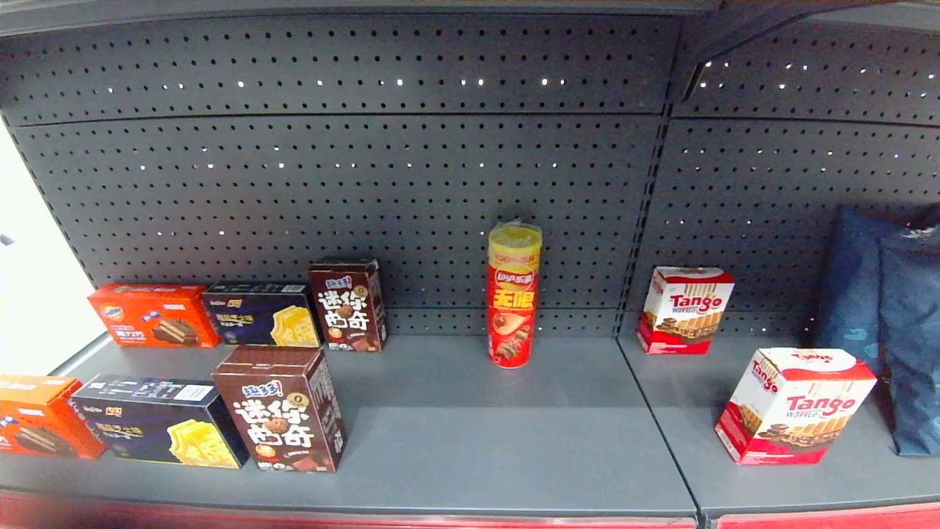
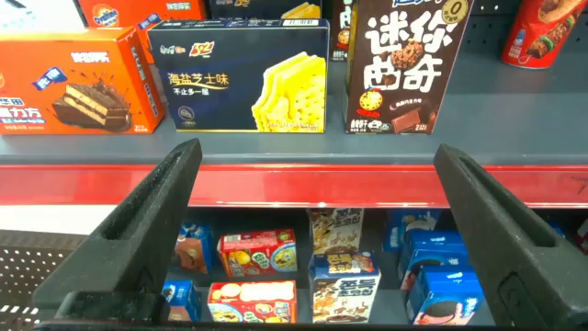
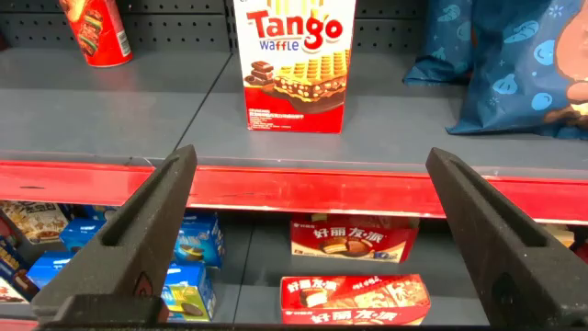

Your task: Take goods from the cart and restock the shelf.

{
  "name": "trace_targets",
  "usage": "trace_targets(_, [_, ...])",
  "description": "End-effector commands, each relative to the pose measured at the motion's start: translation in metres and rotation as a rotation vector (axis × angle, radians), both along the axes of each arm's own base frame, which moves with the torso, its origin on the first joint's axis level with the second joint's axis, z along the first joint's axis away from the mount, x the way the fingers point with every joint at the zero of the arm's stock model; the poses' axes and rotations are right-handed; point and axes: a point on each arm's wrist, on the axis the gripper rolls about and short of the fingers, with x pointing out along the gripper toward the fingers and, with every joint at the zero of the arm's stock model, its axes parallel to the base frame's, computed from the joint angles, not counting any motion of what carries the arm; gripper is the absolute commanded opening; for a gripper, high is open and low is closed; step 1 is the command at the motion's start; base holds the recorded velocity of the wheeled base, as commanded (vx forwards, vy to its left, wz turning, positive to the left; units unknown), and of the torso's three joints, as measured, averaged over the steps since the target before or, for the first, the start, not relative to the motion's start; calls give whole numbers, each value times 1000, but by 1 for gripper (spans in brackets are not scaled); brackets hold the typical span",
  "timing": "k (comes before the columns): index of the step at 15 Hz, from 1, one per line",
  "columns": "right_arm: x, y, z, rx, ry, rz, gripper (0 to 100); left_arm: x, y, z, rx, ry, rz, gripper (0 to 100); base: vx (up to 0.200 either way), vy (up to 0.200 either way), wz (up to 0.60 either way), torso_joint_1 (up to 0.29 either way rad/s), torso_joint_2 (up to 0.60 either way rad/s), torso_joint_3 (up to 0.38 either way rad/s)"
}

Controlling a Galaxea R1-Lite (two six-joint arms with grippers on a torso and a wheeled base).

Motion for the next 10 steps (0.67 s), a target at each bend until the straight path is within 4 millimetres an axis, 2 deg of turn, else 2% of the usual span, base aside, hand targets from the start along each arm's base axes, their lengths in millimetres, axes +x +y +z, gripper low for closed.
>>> trace_targets(1, [0, 0, 0, 0, 2, 0, 100, 0, 0, 0, 0, 0, 0, 100, 0, 0, 0, 0, 0, 0])
trace_targets(6, [0, 0, 0, -2, 2, 0, 100, 0, 0, 0, 0, 0, 2, 100, 0, 0, 0, 0, 0, 0])
trace_targets(10, [0, 0, 0, -2, 1, 0, 100, 0, 0, 0, 0, 0, 0, 100, 0, 0, 600, 2, 0, 1])
